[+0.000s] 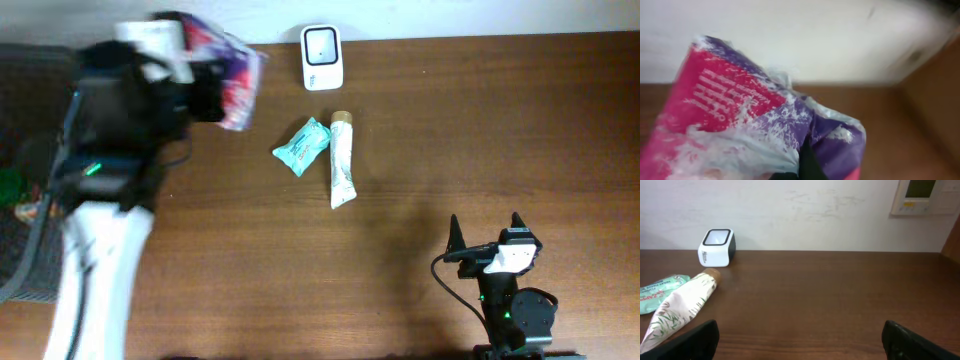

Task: Scan the item barcode
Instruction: 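Place the red-purple pack left of the tissue pack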

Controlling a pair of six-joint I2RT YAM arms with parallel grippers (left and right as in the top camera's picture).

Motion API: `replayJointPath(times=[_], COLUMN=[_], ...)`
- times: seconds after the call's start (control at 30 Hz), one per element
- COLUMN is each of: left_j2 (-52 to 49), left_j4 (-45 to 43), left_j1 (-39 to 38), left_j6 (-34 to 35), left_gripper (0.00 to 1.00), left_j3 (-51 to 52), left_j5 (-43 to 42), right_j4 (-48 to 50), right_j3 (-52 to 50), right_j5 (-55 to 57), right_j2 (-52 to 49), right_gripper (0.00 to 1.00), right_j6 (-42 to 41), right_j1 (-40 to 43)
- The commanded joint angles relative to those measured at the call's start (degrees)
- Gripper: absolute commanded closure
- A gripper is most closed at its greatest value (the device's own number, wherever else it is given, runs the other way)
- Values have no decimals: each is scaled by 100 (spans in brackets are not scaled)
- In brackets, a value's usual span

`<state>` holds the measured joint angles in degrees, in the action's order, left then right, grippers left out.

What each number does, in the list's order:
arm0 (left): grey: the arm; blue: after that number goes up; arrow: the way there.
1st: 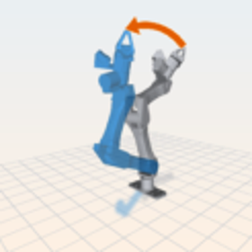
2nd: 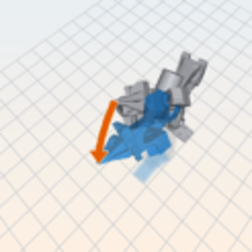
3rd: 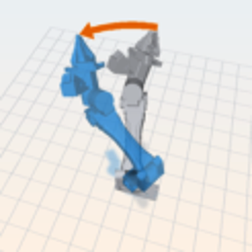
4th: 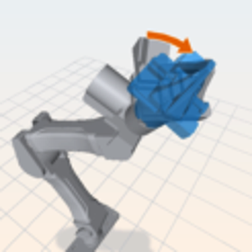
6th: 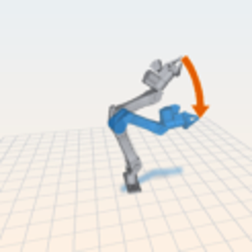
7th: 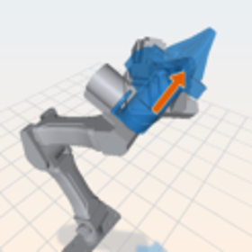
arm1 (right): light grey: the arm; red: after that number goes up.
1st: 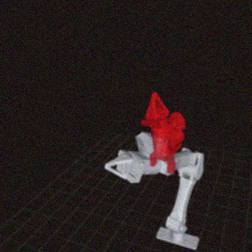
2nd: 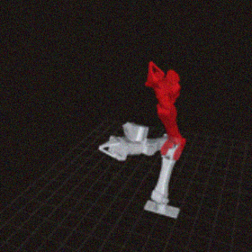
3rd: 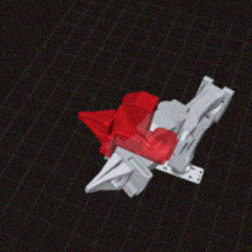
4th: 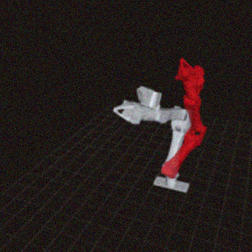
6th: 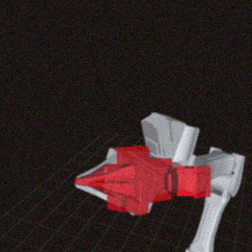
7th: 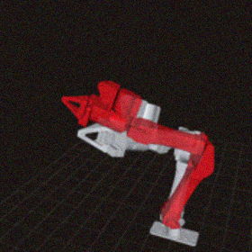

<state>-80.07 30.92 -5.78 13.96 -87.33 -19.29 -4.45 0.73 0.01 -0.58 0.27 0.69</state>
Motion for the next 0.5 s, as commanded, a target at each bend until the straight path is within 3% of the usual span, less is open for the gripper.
replayJointPath(times=[0.0, 0.07, 0.13, 0.23, 0.3, 0.33, 0.43, 0.47], left_j2=[-1147, -2028, -2706, -3110, -3136, -3136, -3056, -2964], left_j4=[216, 256, 264, 450, 789, 885, 887, 887], left_j1=[-717, -918, -940, -940, -933, -933, -933, -933], left_j6=[-1941, -2610, -2752, -3239, -3574, -3571, -3241, -2968], left_gripper=[100, 100, 100, 100, 88, 54, 41, 28], left_j3=[-20, -20, -20, -20, -20, -20, -142, -256], left_j5=[1572, 1805, 1825, 1823, 1956, 2245, 2361, 2361], right_j4=[-22, -24, -24, -24, -22, -24, -24, -24], right_j3=[-42, -42, -42, -42, -42, -42, -42, -42], right_j5=[28, 28, 28, 28, 28, 28, 28, 28], right_j2=[33, 33, 33, 33, 33, 33, 33, 33], right_gripper=[1, 1, 1, 1, 1, 1, 1, 1], right_j6=[33, 33, 33, 35, 35, 33, 35, 33], right_j1=[-31, -31, -31, -31, -31, -31, -31, -31])
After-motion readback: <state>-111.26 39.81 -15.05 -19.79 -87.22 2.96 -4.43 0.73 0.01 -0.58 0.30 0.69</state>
